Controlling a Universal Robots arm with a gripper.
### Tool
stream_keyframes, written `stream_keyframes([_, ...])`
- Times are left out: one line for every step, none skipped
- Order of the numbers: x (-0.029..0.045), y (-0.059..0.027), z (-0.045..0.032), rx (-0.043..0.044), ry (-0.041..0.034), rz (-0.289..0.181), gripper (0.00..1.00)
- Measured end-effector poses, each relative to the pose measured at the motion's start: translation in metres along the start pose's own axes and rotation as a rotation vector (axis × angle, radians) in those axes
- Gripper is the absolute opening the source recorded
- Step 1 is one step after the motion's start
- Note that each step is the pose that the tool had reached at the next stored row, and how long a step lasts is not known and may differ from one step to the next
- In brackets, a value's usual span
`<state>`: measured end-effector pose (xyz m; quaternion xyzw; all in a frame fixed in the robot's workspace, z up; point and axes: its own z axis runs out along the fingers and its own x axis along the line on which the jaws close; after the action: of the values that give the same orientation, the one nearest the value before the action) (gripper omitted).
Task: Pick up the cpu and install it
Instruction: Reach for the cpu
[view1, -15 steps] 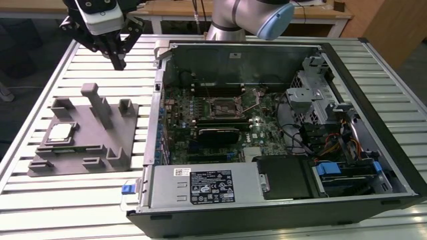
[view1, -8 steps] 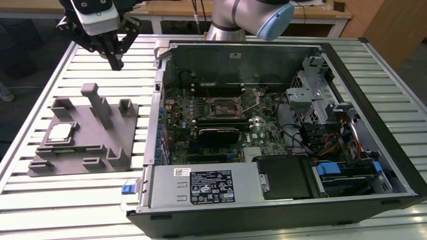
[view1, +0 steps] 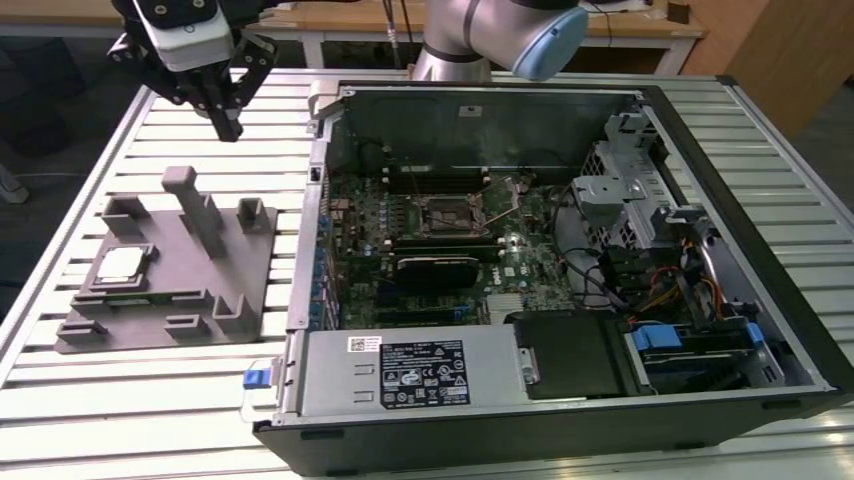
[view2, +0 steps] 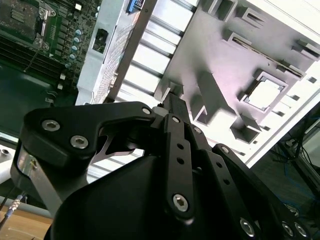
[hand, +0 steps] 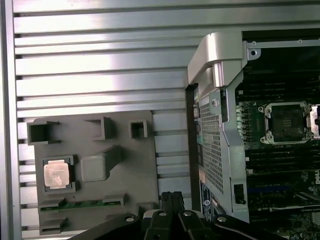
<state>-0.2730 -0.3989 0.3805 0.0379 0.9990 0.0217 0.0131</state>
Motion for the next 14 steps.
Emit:
stream_keyframes([0.0005,0.0000,0.0001,-0.0001,0.0000,0.000,0.11])
stream_keyframes([0.0011,-0.0001,0.0001,0.0000,0.0000,0.000,0.11])
stream_keyframes([0.0016,-0.0001,0.0002,-0.0001,0.0000,0.000,0.11])
stream_keyframes([0.0022,-0.0002,0.0002,0.0000,0.0000,0.000,0.11])
stream_keyframes([0.0027,-0.0002,0.0002,0.0000,0.0000,0.000,0.11])
stream_keyframes([0.0033,-0.0003,0.0002,0.0000,0.0001,0.000,0.11])
stream_keyframes([0.0039,-0.0003,0.0003,0.0000,0.0000,0.000,0.11])
stream_keyframes([0.0045,-0.0004,0.0004,0.0000,0.0000,0.000,0.11])
stream_keyframes([0.0051,-0.0004,0.0004,0.0000,0.0000,0.000,0.11])
stream_keyframes([0.0057,-0.0004,0.0004,0.0000,0.0001,0.000,0.11])
stream_keyframes([0.0062,-0.0005,0.0005,0.0000,0.0000,0.000,0.11])
stream_keyframes([0.0069,-0.0005,0.0005,-0.0001,0.0000,0.000,0.11])
stream_keyframes([0.0074,-0.0006,0.0005,0.0000,0.0000,0.000,0.11])
stream_keyframes([0.0080,-0.0006,0.0006,-0.0001,0.0000,0.000,0.11])
